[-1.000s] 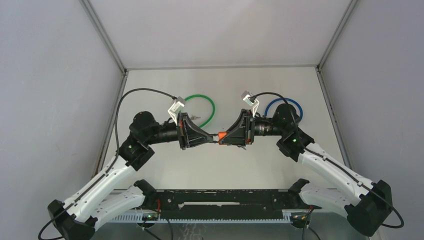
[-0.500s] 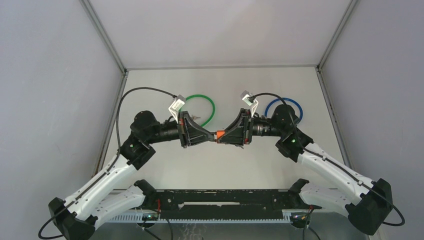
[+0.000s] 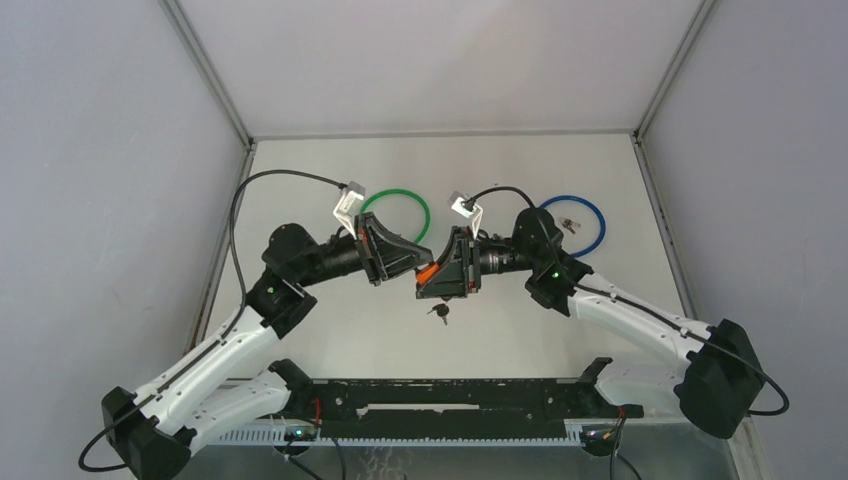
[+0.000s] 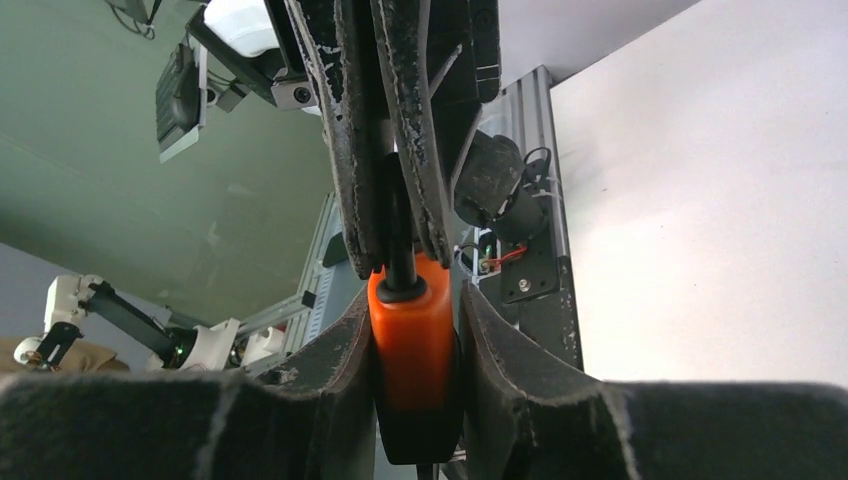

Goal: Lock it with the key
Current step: Lock the lock.

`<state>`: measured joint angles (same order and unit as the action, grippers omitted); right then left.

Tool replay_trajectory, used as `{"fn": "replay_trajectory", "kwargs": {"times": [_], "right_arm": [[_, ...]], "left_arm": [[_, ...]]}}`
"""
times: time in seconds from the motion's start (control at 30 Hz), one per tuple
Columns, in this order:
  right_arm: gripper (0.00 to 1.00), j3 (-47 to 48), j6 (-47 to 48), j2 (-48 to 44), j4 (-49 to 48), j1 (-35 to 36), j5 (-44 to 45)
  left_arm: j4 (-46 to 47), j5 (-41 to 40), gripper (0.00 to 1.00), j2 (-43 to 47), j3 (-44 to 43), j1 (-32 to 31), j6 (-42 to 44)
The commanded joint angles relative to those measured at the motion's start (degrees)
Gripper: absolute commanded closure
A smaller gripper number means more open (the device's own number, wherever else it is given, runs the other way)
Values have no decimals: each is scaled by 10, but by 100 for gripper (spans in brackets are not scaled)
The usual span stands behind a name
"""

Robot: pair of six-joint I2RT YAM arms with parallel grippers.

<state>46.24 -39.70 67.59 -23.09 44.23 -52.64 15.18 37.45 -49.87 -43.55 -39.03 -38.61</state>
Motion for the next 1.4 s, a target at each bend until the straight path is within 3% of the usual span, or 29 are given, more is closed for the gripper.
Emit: {"fn": "replay_trajectory", "kwargs": {"times": [0.0,0.07,0.2,0.37,0.57,0.7,0.87,1.0,1.1,1.2,1.23,1.37], "right_arm": [[100,22,-4,-22,-18,-5,134],[100,12,-5,-40,-9,-15,148],[100,-25,-11,-61,12,-61,163],[100,-41,32,-103,99,-102,167],[100,-41,33,-126,102,-106,118],[100,-41,15,-116,76,-103,70],[100,-41,8,-116,58,-92,62],[100,-41,6,-112,53,-88,61],[100,-41,5,-111,56,-88,62],[100,-41,4,-108,57,-88,64],[100,-41,3,-108,57,-88,63],[100,-41,1,-110,73,-91,76]], "left_arm": [[-15,23,100,0,9,-44,17],[-47,-3,100,3,2,-43,32],[-84,-37,60,1,-14,-33,44],[-64,-58,32,0,-5,-18,22],[84,-41,29,-17,44,-15,-72],[92,-87,29,-39,44,-15,-96],[127,-95,30,-50,42,-15,-106],[134,-84,41,-74,31,-16,-119],[158,-71,54,-89,30,-16,-131],[166,-69,93,-93,34,-15,-137],[166,-71,99,-92,35,-15,-138],[163,-82,100,-79,38,-15,-136]]}}
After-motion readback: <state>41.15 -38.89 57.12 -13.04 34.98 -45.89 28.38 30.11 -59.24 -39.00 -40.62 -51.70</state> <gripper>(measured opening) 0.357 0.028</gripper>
